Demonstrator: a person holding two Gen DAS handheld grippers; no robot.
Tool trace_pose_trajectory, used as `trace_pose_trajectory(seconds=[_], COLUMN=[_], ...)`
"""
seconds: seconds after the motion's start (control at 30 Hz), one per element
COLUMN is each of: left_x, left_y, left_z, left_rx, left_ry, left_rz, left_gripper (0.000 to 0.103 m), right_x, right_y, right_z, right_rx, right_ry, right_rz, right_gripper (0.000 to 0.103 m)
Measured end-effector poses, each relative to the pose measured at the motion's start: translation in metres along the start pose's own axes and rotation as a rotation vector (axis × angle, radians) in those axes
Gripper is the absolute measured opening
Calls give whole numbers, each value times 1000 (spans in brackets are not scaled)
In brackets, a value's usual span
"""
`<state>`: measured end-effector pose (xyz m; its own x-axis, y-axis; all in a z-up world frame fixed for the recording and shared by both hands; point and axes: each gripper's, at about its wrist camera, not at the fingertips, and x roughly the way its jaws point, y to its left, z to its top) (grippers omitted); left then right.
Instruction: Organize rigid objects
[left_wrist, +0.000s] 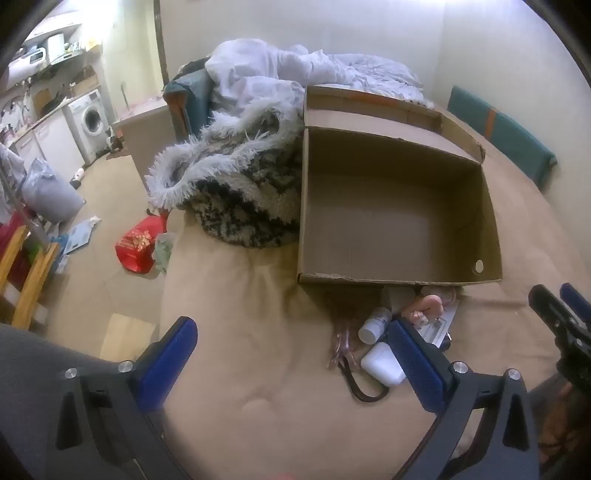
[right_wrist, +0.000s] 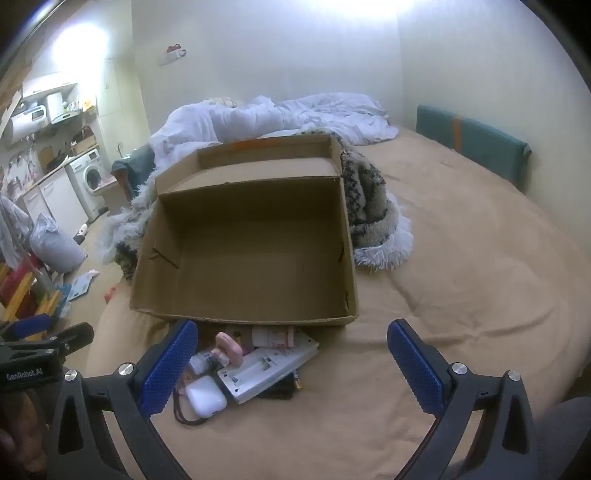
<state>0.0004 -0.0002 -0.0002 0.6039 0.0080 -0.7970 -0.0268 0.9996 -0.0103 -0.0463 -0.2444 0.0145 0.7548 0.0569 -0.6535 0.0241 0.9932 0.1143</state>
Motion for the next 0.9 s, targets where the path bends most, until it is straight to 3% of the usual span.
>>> trace_pose_trajectory(seconds=[0.9], left_x=[-2], left_y=[1], left_z=[2], left_rx=[-4], left_ry=[-6], left_rz=[8], left_gripper=[103], right_x=[-2], right_y=[5], right_z=[1], right_rx=[-38], right_ry=[-11], right_rz=[-21], right_gripper=[103])
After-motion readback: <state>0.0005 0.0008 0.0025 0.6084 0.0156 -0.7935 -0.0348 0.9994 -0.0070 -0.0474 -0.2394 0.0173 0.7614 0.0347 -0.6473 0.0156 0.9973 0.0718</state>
